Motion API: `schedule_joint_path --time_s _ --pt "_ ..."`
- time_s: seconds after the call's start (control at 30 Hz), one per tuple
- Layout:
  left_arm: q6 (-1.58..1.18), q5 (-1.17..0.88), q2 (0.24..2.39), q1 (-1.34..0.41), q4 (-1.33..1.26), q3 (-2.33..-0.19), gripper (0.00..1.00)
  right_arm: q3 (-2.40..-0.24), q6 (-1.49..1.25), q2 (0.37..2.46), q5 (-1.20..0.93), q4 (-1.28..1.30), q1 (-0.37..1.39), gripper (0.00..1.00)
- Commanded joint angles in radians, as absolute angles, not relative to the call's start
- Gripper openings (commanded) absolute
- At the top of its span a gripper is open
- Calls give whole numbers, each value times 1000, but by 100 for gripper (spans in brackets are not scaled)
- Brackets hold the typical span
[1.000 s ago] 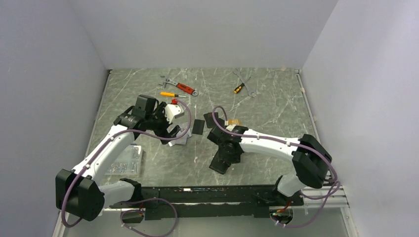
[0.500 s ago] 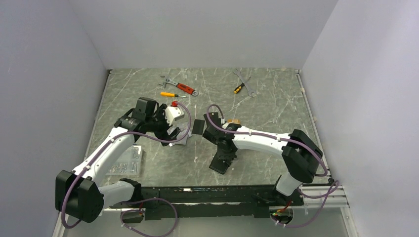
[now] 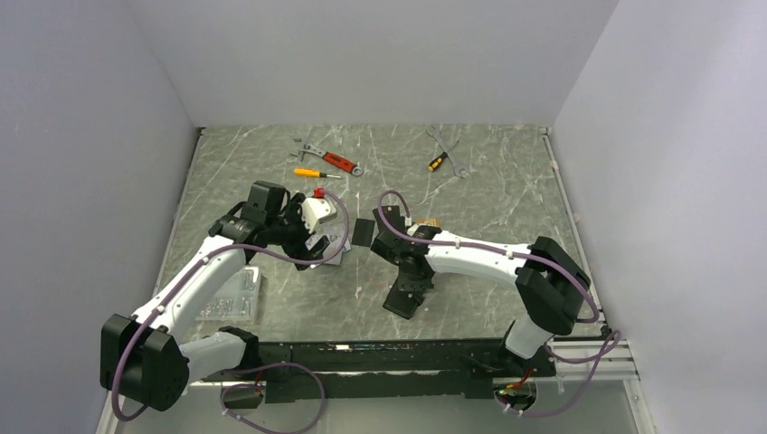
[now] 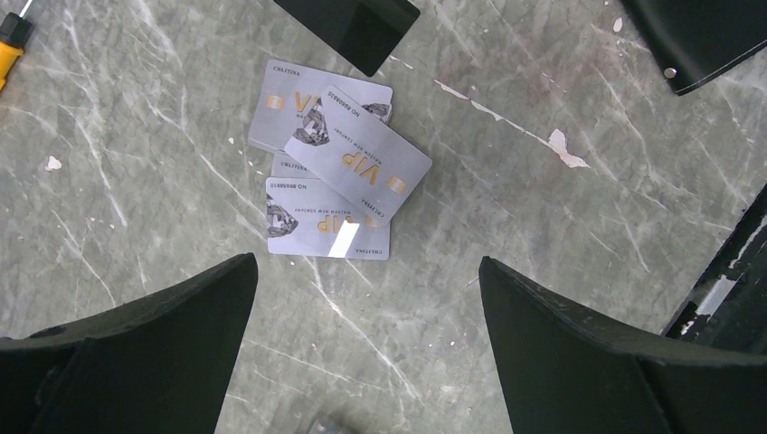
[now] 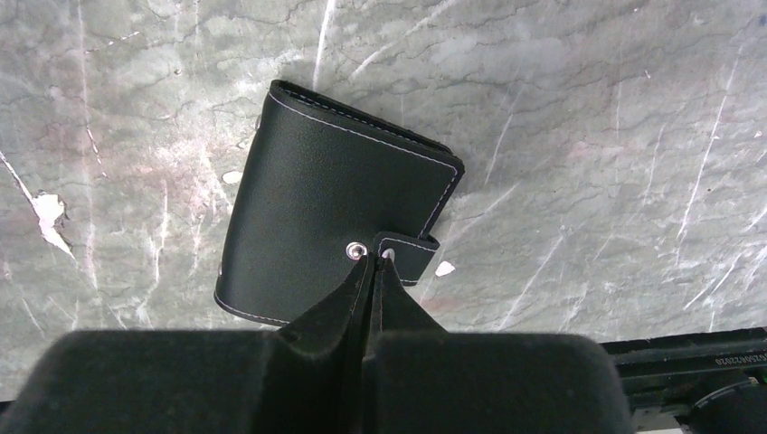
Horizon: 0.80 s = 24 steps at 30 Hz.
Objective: Put the credit cards into the card holder
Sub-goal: Close the card holder at the center of the board.
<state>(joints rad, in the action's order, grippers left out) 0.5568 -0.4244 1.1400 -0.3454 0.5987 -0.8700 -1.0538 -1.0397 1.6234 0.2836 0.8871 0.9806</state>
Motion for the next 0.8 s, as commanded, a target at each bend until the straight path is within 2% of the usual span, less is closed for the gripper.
schedule_joint_path --time_s 0.0,0.27,0.77 --pt "566 -455 1113 -343 573 -863 99 -1089 -1061 1612 316 938 1001 0" --pt "571 -451 1106 -342 578 -859 99 -1031 -1106 1590 275 861 1027 0" --pt "578 -465 1103 -343 581 -856 99 -1039 -1132 1575 331 853 1027 0"
